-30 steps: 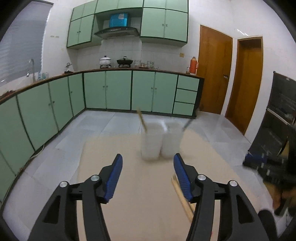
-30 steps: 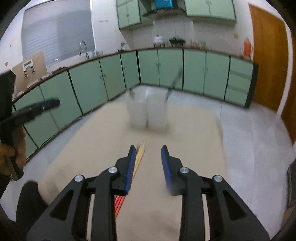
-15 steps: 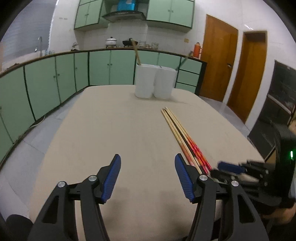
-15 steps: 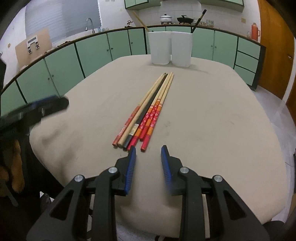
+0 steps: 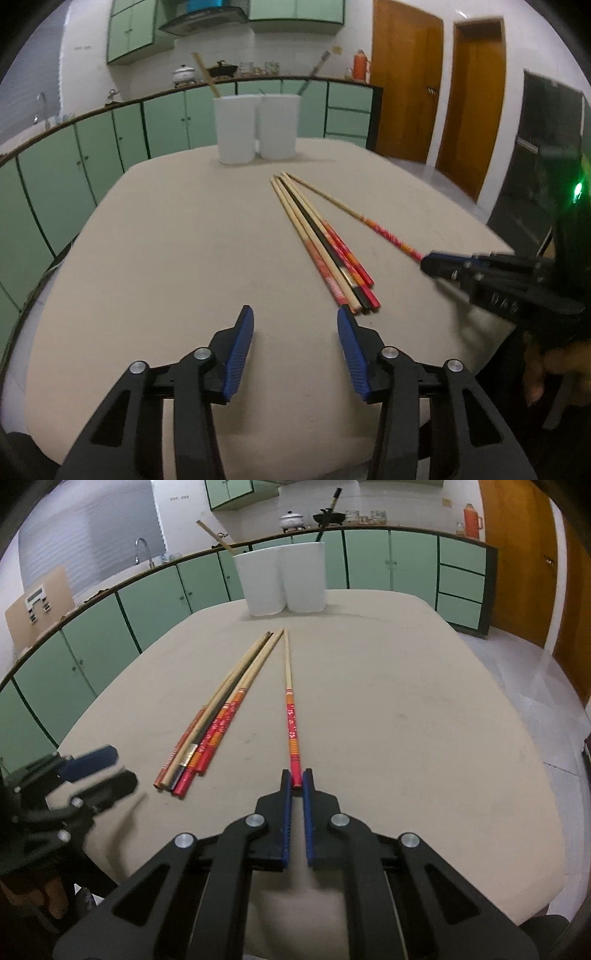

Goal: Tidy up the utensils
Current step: 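Grasp a red-patterned chopstick with the right tool, then grasp another red-patterned chopstick with the left tool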

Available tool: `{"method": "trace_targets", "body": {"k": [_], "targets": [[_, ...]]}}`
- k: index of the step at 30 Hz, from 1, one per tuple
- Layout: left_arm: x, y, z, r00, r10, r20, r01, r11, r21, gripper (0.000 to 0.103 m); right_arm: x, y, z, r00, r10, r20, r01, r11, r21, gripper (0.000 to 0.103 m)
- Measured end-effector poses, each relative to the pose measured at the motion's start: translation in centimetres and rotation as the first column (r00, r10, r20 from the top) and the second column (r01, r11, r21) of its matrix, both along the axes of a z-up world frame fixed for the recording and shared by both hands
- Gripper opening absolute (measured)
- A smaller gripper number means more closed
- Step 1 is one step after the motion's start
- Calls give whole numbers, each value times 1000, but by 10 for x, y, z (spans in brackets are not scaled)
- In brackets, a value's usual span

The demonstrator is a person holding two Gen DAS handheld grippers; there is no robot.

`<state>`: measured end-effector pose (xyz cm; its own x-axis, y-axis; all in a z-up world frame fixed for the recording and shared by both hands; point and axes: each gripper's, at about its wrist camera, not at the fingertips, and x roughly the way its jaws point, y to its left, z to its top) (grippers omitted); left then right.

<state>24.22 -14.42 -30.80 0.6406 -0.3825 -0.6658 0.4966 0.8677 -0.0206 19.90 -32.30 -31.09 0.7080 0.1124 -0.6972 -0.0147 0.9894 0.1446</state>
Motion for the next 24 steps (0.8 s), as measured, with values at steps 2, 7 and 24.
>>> {"method": "trace_targets", "body": {"k": [2,7,24], "targets": [[0,-6,-3,1000,-8,-12,8,1000,8,45,0,-2,-1,1000,-3,-1,3,1000,10,5],[-4,-20,-7,1000,-27,-2,27,999,44,45,1,-3,-2,1000,-5,-3,5,1000,17,5],[3,-5,-6,999,29,17,-30,998,47,35,4,8,-3,1000,-12,9,12,1000,-5,17]]}}
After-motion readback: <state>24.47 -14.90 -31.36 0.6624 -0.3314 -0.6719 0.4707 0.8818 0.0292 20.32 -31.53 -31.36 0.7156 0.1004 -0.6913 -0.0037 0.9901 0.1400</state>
